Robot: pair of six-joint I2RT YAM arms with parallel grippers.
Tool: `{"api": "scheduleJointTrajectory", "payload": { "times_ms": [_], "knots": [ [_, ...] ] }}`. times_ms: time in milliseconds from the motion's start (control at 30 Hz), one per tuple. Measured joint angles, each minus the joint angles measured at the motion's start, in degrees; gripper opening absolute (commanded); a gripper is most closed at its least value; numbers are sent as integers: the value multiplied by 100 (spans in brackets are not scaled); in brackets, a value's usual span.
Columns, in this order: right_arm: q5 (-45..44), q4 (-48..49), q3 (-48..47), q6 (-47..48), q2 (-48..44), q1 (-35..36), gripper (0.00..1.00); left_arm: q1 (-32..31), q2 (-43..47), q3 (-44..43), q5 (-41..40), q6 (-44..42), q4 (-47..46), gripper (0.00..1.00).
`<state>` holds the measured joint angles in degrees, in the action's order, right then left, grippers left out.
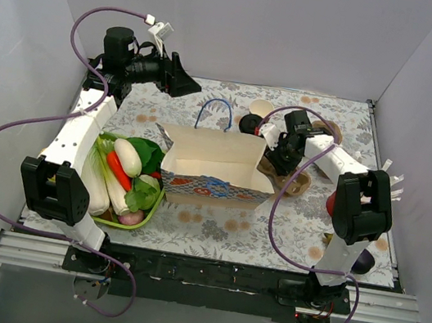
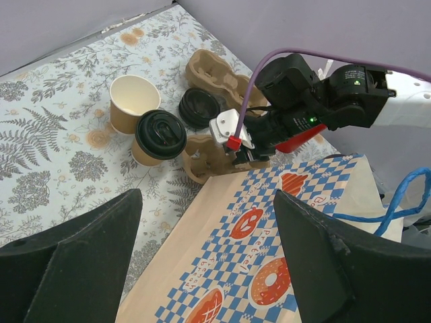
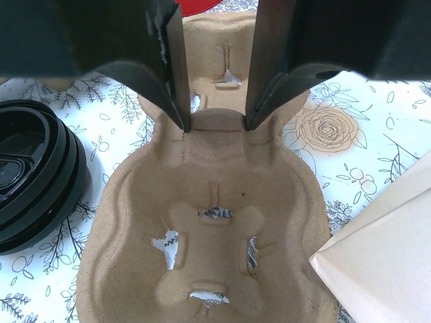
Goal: Pack the takeout coffee
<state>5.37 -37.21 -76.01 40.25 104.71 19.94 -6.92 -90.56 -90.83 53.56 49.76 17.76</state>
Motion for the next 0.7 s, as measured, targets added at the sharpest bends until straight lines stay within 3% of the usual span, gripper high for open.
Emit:
{"api": "scheduleJointTrajectory", "payload": {
  "times_ms": [367, 700],
  "knots": [
    [-44, -258, -140, 48, 0, -72, 23, 0, 2, 0, 0, -22, 20, 80],
    [820, -1191, -1556, 48, -619, -667, 10, 7, 2, 33, -20, -90, -136, 79]
  ]
}}
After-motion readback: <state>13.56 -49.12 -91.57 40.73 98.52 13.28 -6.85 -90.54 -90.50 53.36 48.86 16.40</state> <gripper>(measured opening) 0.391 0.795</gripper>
